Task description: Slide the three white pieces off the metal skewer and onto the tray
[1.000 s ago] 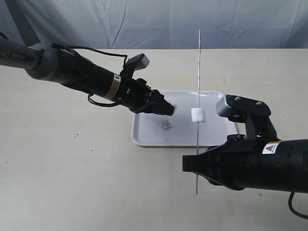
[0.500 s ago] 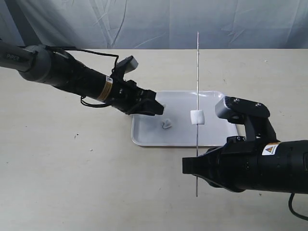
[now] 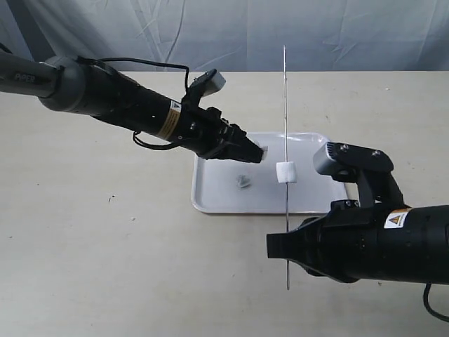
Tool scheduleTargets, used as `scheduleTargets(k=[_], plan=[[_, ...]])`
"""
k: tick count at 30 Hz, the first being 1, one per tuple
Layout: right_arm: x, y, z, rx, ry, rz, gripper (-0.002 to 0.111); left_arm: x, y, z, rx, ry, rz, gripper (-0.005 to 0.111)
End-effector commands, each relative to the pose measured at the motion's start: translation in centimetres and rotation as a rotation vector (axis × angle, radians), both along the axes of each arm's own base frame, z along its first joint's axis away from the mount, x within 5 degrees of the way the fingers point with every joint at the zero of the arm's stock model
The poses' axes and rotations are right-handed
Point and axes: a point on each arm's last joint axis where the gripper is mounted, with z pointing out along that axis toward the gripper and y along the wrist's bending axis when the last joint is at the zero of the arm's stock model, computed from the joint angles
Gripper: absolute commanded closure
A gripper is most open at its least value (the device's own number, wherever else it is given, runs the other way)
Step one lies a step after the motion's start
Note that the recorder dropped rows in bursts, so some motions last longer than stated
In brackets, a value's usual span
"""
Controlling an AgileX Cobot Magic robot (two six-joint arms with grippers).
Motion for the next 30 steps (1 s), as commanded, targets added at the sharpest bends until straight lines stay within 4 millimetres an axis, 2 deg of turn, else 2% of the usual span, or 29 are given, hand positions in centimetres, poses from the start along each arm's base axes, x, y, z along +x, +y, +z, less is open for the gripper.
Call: scheduleTargets(k=[1, 7, 10, 18, 26, 30], plan=[[0.0, 0.0, 0.3, 0.0, -0.015, 0.013, 0.109, -0.7, -0.4, 0.6, -0.029, -0.029, -0.085, 0.079], [0.7, -0.1, 0.5, 0.005, -0.078, -0.032, 0.109, -2.2, -0.2, 1.9, -0.177, 0.047, -0.271, 0.079], [1.2, -0.1, 0.3, -0.004, -0.103, -0.061, 0.109, -1.6, 0.1, 2.6, -0.218, 0.048, -0.226, 0.079], [2.1, 0.3, -1.0, -0.05, -0.091, -0.08, 0.109, -1.4, 0.5, 4.3, -0.245, 0.016, -0.203, 0.079], [3.9, 2.0, -0.5, -0.05, -0.107, -0.073, 0.109, -1.4, 0.4, 4.3, -0.25, 0.014, -0.202, 0.079], [4.6, 2.7, -1.1, -0.066, -0.094, -0.072, 0.109, -1.4, 0.4, 4.2, -0.245, 0.015, -0.206, 0.079]])
